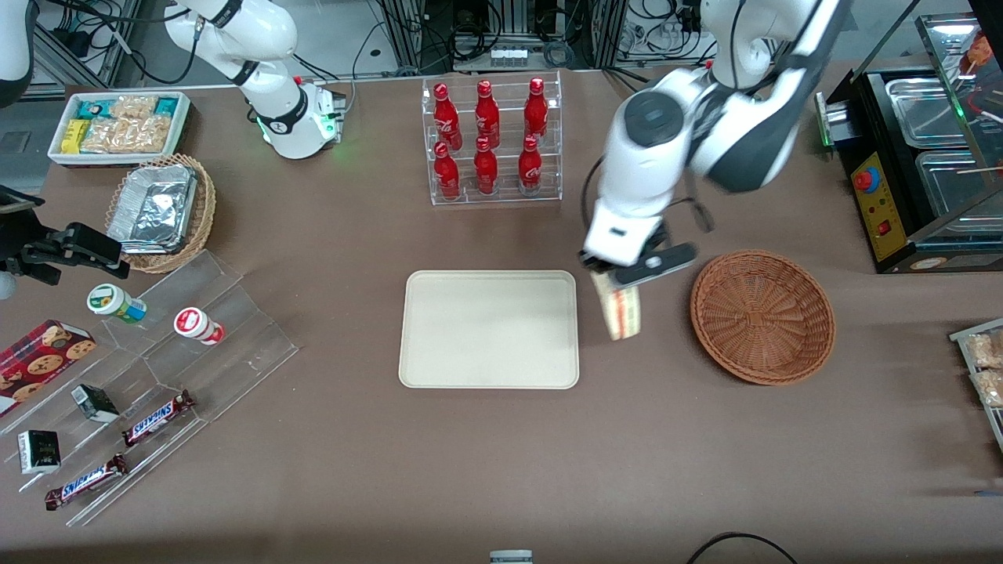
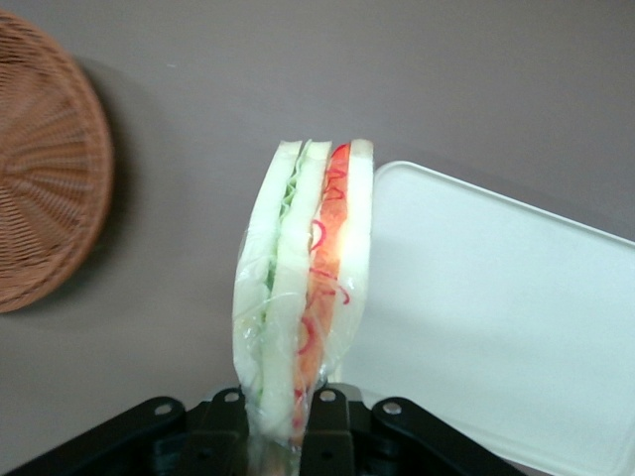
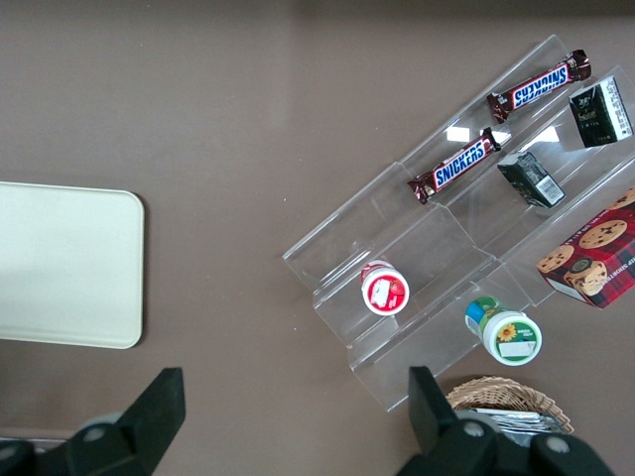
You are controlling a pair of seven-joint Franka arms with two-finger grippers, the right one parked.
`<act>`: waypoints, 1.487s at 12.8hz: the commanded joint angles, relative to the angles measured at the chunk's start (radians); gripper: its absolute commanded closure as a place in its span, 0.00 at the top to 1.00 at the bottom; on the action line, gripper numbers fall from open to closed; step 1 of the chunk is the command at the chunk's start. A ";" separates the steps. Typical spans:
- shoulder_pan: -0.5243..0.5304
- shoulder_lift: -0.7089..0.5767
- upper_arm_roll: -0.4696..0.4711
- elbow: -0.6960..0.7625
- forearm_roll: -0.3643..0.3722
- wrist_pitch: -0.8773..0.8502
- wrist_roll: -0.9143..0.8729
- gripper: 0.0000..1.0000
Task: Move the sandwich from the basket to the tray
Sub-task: 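Lift the sandwich and carry it over the cream tray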
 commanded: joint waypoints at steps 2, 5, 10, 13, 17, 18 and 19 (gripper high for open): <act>-0.094 0.246 0.009 0.189 0.137 -0.004 -0.063 0.00; -0.161 0.350 0.032 0.242 0.167 0.106 -0.063 0.00; -0.212 0.395 0.057 0.225 0.213 0.133 -0.077 0.00; -0.212 0.428 0.057 0.226 0.253 0.131 -0.079 0.00; -0.214 0.482 0.057 0.232 0.302 0.134 -0.080 0.00; -0.214 0.488 0.057 0.233 0.304 0.136 -0.082 0.01; -0.214 0.488 0.057 0.229 0.307 0.145 -0.080 0.28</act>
